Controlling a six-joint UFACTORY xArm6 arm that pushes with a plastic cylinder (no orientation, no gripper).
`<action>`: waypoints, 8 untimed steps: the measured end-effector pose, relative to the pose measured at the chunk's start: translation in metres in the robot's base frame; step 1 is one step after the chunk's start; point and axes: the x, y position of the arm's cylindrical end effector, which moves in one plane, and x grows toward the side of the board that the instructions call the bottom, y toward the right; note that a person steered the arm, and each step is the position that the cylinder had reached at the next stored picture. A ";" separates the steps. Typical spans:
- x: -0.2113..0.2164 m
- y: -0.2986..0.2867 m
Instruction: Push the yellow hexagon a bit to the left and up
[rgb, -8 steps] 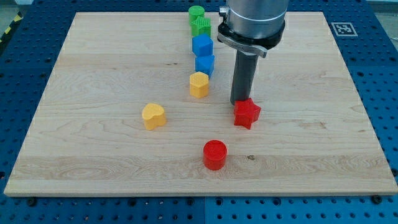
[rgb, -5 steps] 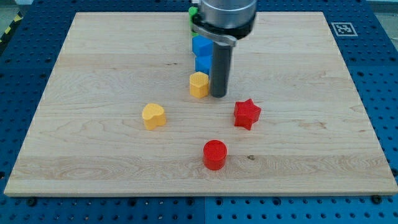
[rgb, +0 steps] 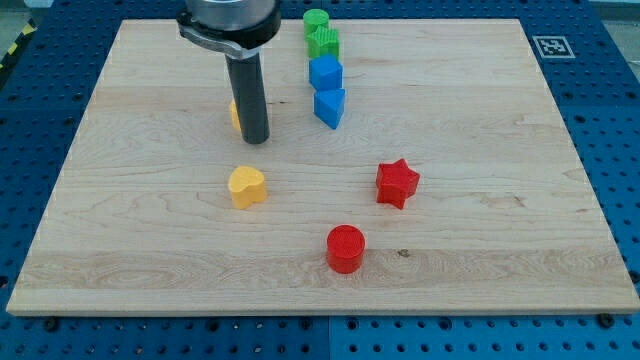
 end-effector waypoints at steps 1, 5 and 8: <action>-0.011 -0.017; -0.042 -0.044; -0.034 0.025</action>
